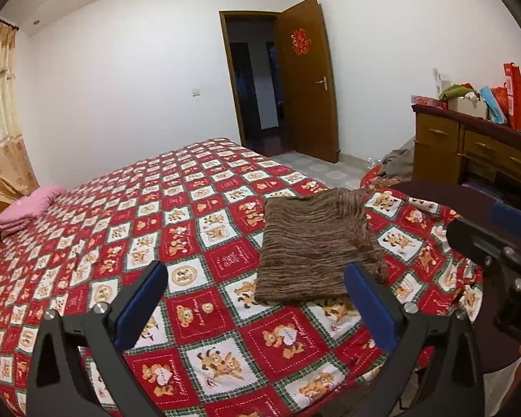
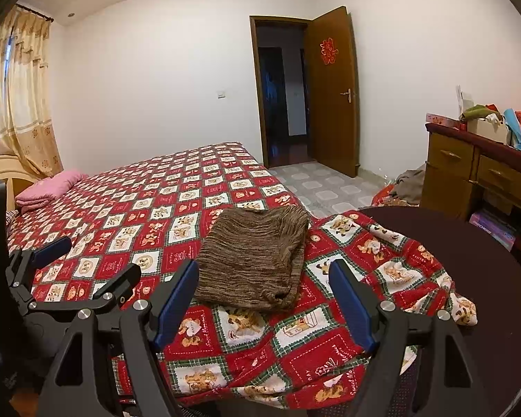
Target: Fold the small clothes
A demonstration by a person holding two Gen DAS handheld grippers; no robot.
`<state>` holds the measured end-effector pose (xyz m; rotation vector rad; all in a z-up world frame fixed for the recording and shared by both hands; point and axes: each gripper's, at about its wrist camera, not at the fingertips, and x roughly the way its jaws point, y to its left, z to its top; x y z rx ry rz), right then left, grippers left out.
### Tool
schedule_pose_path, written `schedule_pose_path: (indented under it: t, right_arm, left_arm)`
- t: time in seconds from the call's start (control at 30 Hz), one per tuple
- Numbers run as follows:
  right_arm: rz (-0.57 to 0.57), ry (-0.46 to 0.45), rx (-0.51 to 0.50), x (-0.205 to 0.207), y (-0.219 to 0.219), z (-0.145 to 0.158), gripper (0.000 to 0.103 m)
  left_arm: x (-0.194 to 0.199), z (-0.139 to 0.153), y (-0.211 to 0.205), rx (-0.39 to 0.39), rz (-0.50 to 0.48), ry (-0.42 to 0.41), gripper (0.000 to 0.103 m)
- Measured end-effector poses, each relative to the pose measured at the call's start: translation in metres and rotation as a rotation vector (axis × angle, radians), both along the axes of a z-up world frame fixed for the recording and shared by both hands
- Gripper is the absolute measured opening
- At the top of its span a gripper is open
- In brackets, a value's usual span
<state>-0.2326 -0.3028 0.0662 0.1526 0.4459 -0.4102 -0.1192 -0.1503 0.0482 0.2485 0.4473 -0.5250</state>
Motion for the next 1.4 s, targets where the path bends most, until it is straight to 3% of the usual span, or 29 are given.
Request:
schedule_pose_path:
  t: [1.4]
  right_arm:
    - [0.006, 0.003, 0.013, 0.0016, -0.0009, -0.003, 0.078]
  left_arm:
    - [0.0005, -0.0008, -0.0008, 0.01, 0.018, -0.001, 0.103]
